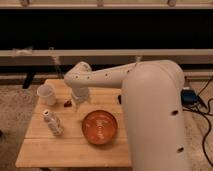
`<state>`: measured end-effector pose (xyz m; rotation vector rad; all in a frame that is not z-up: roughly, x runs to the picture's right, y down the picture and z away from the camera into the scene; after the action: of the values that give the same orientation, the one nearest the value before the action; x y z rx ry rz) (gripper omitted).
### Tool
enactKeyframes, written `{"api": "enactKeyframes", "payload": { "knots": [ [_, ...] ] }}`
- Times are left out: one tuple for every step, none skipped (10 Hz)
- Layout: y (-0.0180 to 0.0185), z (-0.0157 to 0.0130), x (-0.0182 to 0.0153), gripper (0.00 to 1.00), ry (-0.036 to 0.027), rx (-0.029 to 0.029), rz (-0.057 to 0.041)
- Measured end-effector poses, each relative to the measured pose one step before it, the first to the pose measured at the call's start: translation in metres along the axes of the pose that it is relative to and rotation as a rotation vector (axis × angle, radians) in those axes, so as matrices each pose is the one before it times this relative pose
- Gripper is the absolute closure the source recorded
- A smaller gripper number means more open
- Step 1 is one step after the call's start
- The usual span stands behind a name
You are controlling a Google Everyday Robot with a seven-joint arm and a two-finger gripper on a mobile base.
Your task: Place the pepper in the ceramic cup
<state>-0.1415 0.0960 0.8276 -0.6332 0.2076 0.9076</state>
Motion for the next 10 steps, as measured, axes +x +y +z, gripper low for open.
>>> {"api": "enactKeyframes", "payload": {
  "knots": [
    [0.00512,0.00410,-0.01154,0.35,-0.02168,-0.00197,-0.05535],
    [-0.00233,0.00371,-0.01020,0.35,-0.02724,0.00209,-0.05821],
    [-0.00395,0.00266,-0.00614,0.35,-0.01993,-0.00258,-0.03611],
    [-0.00168,0.00252,-0.00517,0.35,-0.01452,-0.00273,-0.02913],
    [-0.00180,0.00430,-0.00660,0.35,-0.01655,-0.00482,-0.03983],
    [-0.00298,0.00708,-0.00874,0.35,-0.01591,-0.00605,-0.05639],
    [-0.00116,0.00412,-0.00392,0.35,-0.00692,-0.00480,-0.03279],
    [-0.00072,0.01088,-0.00561,0.35,-0.00472,-0.01056,-0.06961],
    [-0.00048,0.00972,-0.00718,0.35,-0.00002,-0.00445,-0.05824],
    [0.00008,0.00717,-0.00807,0.35,0.00160,-0.00592,-0.04571]
  ]
}}
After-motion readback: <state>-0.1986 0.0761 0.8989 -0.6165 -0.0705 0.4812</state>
